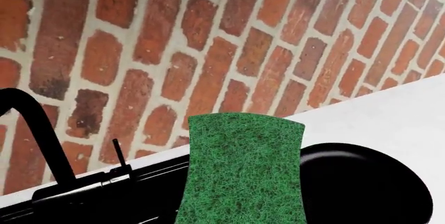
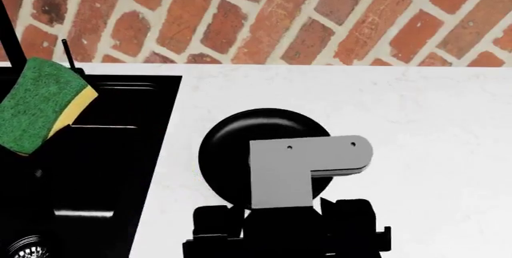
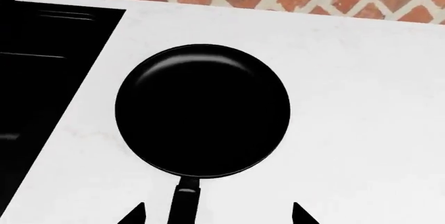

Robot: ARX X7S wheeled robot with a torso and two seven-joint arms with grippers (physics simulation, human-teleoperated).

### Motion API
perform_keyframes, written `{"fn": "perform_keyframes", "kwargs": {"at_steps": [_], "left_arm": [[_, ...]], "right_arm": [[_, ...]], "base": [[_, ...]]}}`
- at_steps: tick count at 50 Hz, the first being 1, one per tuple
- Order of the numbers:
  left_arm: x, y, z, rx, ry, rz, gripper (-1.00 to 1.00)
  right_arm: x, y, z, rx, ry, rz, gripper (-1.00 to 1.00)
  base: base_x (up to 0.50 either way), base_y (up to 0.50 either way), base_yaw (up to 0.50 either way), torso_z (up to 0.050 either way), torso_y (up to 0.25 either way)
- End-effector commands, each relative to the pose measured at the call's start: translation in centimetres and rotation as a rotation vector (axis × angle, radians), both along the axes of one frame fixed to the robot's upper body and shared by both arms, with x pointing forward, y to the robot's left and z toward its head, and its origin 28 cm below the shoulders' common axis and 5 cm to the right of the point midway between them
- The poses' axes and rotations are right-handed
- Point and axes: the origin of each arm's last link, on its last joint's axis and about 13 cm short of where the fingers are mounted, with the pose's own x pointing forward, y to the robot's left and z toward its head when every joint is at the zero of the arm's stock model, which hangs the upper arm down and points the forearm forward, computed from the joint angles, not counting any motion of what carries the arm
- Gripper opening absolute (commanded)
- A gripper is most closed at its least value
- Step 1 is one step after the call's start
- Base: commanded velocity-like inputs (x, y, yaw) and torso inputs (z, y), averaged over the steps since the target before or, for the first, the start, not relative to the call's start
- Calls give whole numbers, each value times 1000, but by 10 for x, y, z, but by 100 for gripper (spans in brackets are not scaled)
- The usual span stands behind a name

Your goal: Pick the pan and sponge and place them into the sink. Then turn on the water.

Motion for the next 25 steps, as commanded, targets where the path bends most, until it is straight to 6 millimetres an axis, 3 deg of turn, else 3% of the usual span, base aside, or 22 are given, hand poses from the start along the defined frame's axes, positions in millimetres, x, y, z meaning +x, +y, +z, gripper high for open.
{"fn": "perform_keyframes", "kwargs": {"at_steps": [1,9,20,25], "left_arm": [[8,-9,-7,-7,11,25,-100],[-1,7,-8,-14,17,33,-100],[6,-4,-12,-15,22,34,-100],[1,5,-12,-18,25,37,-100]], "right_arm": [[13,10,-9,35,57,-17,100],[29,12,-21,79,111,-21,100],[40,13,-31,95,141,-30,100],[42,15,-36,116,161,-27,100]], "base": [[0,0,0,0,0],[0,0,0,0,0],[0,0,0,0,0],[0,0,0,0,0]]}}
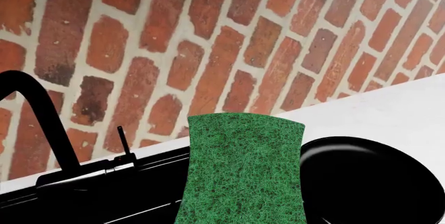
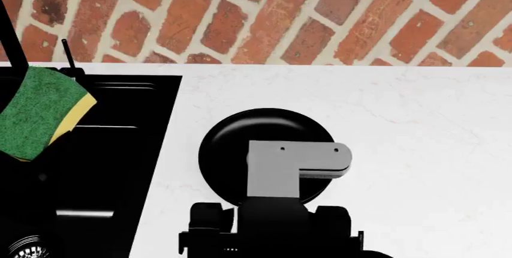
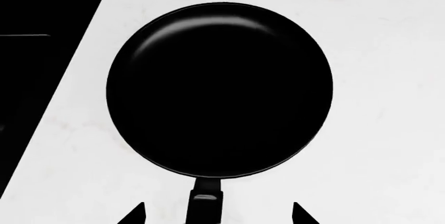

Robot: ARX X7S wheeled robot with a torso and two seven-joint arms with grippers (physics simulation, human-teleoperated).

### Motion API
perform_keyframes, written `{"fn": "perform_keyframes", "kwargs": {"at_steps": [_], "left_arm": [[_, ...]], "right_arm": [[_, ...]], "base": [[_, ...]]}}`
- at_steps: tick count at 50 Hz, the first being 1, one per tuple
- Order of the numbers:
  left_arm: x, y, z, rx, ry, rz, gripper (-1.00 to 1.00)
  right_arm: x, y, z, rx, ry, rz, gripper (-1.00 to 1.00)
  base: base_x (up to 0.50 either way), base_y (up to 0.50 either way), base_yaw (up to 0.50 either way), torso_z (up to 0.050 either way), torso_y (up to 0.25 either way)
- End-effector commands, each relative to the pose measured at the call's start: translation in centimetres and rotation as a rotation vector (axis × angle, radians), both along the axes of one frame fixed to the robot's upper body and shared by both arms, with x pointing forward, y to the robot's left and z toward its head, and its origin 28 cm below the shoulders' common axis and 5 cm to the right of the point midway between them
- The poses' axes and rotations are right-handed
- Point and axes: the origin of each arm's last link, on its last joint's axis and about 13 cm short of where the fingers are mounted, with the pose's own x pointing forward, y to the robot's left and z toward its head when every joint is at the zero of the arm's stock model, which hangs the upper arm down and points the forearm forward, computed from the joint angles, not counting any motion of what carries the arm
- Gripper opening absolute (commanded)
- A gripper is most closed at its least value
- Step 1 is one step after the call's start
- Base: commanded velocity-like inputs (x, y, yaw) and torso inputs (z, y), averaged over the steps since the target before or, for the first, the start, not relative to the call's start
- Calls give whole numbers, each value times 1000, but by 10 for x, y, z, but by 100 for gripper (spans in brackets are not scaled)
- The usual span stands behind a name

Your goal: Pick the pan and sponge and place them into the sink. Then turn on the water.

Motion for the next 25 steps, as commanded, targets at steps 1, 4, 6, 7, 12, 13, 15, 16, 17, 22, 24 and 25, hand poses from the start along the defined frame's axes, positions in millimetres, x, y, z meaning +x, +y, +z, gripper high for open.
{"fn": "perform_keyframes", "kwargs": {"at_steps": [1,4,6,7,12,13,15,16,17,22,24,25], "left_arm": [[-2,4,-2,-9,6,12,-100],[3,-4,-3,-9,5,12,-100],[2,-3,-3,-11,4,12,-100],[2,-2,-3,-13,4,13,-100],[-1,3,-3,-16,4,15,-100],[-1,4,-2,-16,4,15,-100],[-2,6,-2,-16,3,15,-100],[-4,7,-2,-15,4,13,-100],[-3,6,-3,-15,5,13,-100],[-2,6,-4,-15,9,9,-100],[-3,8,-4,-15,10,8,-100],[-3,8,-4,-14,9,9,-100]], "right_arm": [[9,3,-13,39,46,-2,100],[9,3,-16,46,58,-2,100],[10,4,-18,51,63,-2,100],[10,5,-18,53,64,-3,100],[12,5,-24,74,85,-10,100],[12,5,-25,72,85,-8,100],[13,4,-27,81,92,-21,100],[14,4,-28,86,92,-23,100],[13,4,-28,86,94,-20,100],[15,5,-30,100,105,-15,100],[15,5,-30,93,99,-22,100],[15,4,-30,93,98,-16,100]], "base": [[0,0,0,0,0],[0,0,0,0,0],[0,0,0,0,0],[0,0,0,0,0],[0,0,0,0,0],[0,0,0,0,0],[0,0,0,0,0],[0,0,0,0,0],[0,0,0,0,0],[0,0,0,0,0],[0,0,0,0,0],[0,0,0,0,0]]}}
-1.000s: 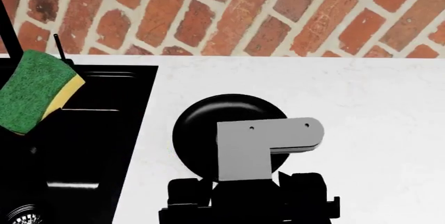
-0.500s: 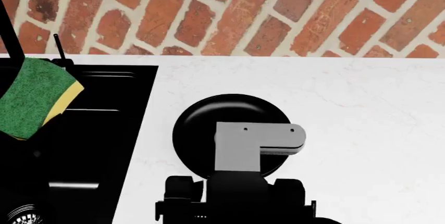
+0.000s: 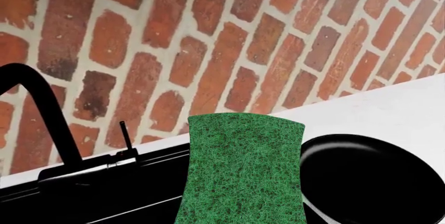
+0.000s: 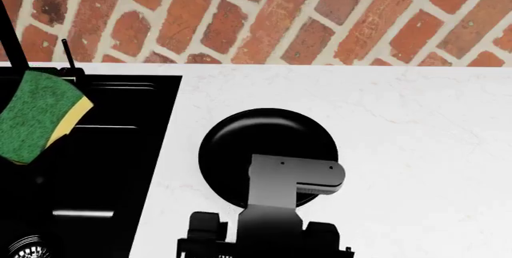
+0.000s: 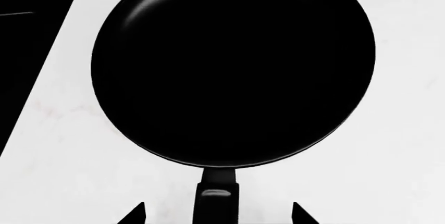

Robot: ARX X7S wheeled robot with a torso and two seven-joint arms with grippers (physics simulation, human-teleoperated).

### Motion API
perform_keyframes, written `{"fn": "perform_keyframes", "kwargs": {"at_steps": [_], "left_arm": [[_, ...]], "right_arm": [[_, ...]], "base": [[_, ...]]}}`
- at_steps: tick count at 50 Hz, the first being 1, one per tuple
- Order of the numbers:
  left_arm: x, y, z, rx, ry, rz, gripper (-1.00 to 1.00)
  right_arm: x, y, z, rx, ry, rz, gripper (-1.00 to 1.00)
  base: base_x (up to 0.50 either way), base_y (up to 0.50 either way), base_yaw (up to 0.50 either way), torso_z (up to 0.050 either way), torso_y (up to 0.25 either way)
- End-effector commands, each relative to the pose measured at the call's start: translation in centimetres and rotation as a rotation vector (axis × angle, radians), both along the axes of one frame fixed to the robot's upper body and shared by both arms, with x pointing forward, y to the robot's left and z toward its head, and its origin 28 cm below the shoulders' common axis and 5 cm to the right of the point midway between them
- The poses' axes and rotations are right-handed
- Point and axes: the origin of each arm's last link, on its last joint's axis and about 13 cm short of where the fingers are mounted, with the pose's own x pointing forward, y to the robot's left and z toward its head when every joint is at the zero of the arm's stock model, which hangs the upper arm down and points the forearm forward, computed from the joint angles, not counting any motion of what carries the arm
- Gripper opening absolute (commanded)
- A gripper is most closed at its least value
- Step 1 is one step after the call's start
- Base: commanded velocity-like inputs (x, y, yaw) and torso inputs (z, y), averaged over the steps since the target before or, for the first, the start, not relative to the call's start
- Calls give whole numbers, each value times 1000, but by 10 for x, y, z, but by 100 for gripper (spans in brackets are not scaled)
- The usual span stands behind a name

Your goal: Pick the pan and sponge and place them into the sink. Then turn on the water.

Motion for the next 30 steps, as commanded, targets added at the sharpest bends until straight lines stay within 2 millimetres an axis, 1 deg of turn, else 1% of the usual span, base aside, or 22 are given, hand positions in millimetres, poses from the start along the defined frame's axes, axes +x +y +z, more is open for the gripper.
{"fn": "perform_keyframes", "kwargs": {"at_steps": [1,2,14,15,20,21,22,23,24,25,27,28,29,30], "left_arm": [[-2,5,0,-7,3,4,-100],[-2,4,0,-6,3,4,-100],[-3,4,0,-1,5,-2,-100],[-3,4,-1,0,6,-1,-100],[-3,4,-1,0,7,0,-100],[-2,5,-1,1,8,0,-100],[-2,5,-2,1,8,0,-100],[4,-4,-3,3,10,0,-100],[5,-5,-3,0,10,0,-100],[7,-9,-4,-1,9,0,-100],[7,-10,-4,-1,8,-2,-100],[7,-9,-5,-2,9,-4,-100],[7,-9,-5,-2,11,-2,-100],[6,-7,-5,-3,11,-2,-100]], "right_arm": [[2,0,-6,23,22,2,100],[2,0,-5,36,13,-3,-100],[0,-2,2,61,-21,-12,-100],[0,-3,4,83,-47,-17,-100],[0,-9,11,74,-137,-10,-100],[-1,-11,11,46,-145,10,-100],[-1,-11,11,62,-136,6,-100],[-2,-13,10,33,-173,49,-100],[-2,-14,10,34,-142,31,-100],[-2,-18,11,48,-161,31,-100],[-1,-23,12,18,-181,38,-100],[-1,-29,14,48,-196,41,-100],[-1,-35,14,-9,-204,44,-100],[-1,-36,15,-14,-198,58,-100]], "base": [[0,0,0,0,0],[0,0,0,0,0],[0,0,0,0,0],[0,0,0,0,0],[0,0,0,0,0],[0,0,0,0,0],[0,0,0,0,0],[0,0,0,0,0],[0,0,0,0,11],[0,0,0,0,0],[0,0,0,0,0],[0,0,0,0,0],[0,0,0,0,0],[0,0,0,0,10]]}}
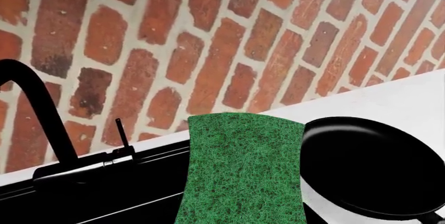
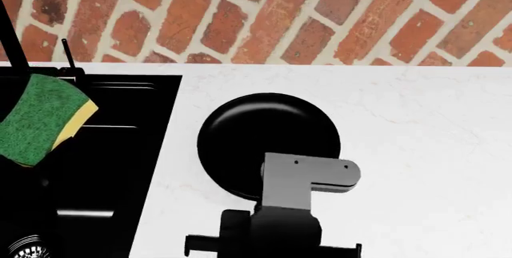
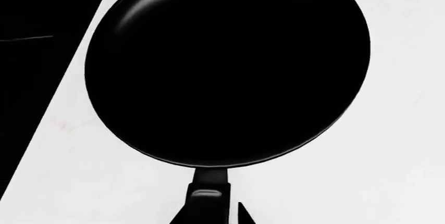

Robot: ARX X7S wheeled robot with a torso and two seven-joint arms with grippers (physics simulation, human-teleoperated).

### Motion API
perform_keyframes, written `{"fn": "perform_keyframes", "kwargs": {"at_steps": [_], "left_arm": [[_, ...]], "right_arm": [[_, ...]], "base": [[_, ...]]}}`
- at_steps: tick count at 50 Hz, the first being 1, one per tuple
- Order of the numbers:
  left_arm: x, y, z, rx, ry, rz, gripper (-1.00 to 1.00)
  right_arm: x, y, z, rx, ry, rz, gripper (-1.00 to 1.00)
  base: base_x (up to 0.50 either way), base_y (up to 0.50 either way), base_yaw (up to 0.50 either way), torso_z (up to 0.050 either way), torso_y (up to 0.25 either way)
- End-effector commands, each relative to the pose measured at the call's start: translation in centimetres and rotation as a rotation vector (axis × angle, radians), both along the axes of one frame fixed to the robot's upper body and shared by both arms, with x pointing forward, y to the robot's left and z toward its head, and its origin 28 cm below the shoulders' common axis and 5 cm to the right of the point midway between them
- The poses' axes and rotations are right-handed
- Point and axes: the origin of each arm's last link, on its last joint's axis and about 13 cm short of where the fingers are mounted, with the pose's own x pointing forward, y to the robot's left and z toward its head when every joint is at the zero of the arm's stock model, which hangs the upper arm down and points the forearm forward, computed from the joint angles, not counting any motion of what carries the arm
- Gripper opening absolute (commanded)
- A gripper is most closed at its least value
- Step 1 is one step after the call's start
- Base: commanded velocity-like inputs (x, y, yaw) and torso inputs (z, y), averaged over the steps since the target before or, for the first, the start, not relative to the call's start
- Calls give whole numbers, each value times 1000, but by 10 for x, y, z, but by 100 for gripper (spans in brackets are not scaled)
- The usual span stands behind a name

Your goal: Pick the pan and sponge and place them into the sink. Then turn on the water.

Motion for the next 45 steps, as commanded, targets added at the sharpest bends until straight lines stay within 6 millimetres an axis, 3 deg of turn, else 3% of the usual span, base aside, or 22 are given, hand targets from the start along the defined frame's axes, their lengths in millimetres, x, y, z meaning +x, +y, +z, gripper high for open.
{"fn": "perform_keyframes", "kwargs": {"at_steps": [1,7,9,11,14,16,17,18,22,23,25,30,45], "left_arm": [[1,2,-2,-9,4,3,-100],[3,0,-2,-10,4,1,-100],[5,1,-4,-11,10,6,-100],[7,0,-6,-14,15,8,-100],[3,6,-4,-14,15,11,-100],[7,-2,-5,-11,14,10,-100],[8,-3,-4,-9,13,11,-100],[6,-1,-4,-7,13,12,-100],[4,4,-3,1,15,14,-100],[6,3,-2,7,14,15,-100],[7,4,0,16,12,17,-100],[7,6,-1,59,32,19,-100],[2,17,0,109,77,52,-100]], "right_arm": [[2,-28,16,-76,-128,82,-100],[-3,-57,35,-52,-187,118,-100],[-2,-67,37,-137,-161,116,-100],[-4,-75,46,-120,-263,129,-100],[-2,-93,51,-163,-285,146,-100],[0,-104,55,-219,-310,168,-100],[0,-112,59,-73,-298,190,-100],[0,-116,59,-43,-299,184,-100],[-2,-131,51,-140,-300,219,-100],[-5,-135,47,-284,-319,309,-100],[-10,-137,51,-193,-209,320,-100],[-18,-143,58,-247,-245,330,-100],[-29,-155,53,-285,-256,309,-100]], "base": [[0,0,0,0,0],[0,0,0,0,2],[0,0,0,0,0],[0,0,0,0,0],[0,0,0,0,3],[0,0,0,0,0],[0,0,0,0,0],[0,0,0,0,10],[0,0,0,0,0],[0,0,0,0,0],[0,0,0,0,5],[0,0,0,0,0],[0,0,0,1,2]]}}
